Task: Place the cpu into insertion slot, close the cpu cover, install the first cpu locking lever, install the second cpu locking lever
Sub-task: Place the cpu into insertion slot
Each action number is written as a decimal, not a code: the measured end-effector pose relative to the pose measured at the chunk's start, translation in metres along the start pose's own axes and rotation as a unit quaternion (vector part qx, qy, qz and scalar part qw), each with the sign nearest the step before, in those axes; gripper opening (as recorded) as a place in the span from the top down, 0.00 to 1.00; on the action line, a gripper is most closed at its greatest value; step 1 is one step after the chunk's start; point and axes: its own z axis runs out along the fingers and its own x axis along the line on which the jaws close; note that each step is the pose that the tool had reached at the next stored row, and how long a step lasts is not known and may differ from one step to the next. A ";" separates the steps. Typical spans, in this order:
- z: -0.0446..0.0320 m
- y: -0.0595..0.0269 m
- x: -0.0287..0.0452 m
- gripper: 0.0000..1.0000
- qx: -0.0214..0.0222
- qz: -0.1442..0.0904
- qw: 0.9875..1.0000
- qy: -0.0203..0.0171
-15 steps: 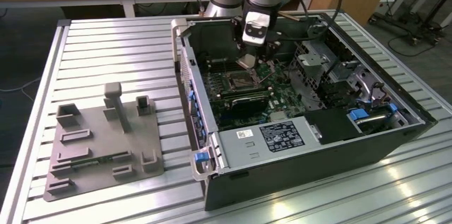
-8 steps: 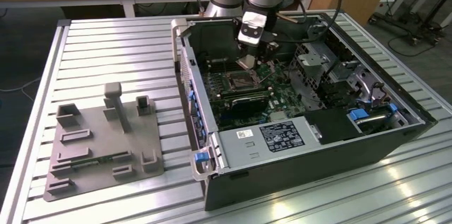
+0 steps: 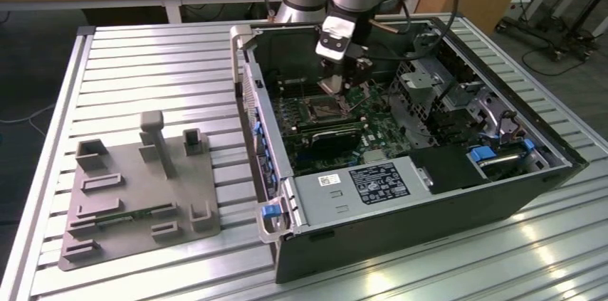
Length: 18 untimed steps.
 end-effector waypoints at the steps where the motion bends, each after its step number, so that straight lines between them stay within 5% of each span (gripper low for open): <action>1: 0.0011 -0.0001 0.0000 0.46 0.000 0.008 1.000 -0.001; 10: 0.0107 0.0003 0.0032 0.46 0.005 0.033 0.999 -0.001; 18: 0.0216 -0.0005 0.0034 0.46 0.006 0.081 0.997 -0.004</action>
